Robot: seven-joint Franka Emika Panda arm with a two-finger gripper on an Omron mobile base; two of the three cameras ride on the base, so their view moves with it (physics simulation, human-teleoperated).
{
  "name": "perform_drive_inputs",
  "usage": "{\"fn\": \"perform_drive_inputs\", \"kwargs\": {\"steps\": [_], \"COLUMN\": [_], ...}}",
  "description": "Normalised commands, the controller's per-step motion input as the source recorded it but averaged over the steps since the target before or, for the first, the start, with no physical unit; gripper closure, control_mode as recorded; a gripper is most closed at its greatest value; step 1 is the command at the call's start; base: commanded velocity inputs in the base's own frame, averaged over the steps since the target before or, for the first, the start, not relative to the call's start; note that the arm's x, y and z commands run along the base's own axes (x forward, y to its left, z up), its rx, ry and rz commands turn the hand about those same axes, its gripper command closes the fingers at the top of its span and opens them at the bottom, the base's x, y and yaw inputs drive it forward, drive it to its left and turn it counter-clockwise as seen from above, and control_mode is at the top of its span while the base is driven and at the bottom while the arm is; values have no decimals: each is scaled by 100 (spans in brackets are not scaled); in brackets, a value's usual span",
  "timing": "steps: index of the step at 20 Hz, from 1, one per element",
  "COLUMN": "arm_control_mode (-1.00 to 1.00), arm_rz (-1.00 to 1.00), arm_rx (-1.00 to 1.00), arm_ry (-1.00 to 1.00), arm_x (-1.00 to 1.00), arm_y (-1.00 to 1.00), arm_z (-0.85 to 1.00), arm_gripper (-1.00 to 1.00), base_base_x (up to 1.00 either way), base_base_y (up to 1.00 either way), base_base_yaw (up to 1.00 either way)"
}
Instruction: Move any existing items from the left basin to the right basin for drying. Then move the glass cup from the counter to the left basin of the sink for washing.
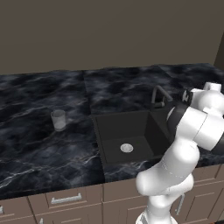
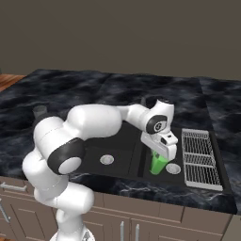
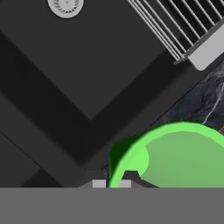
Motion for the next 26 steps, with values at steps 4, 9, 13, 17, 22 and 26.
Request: {"fn": "perform_drive_inputs", "kwargs": {"steps": [4,9,13,17,22,26], "arm_control_mode": [-100,-100,-100,-100,-100,-100], "arm_rz": [7,7,5,3,3,2], "arm_rx": [0,0,0,-1,0,0], "arm_ry": [0,0,0,0,0,-1], "arm_x": [22,20,8,12,15,7], "arm_y": [-10,0,0,0,0,0], "arm_z": [-16,-14,-21,-28,-22,-14], "arm_gripper": [100,100,100,100,100,100], "base_base_x": [0,0,0,0,0,0], "base_base_y": [0,0,0,0,0,0], "base_base_yaw": [0,0,0,0,0,0]}}
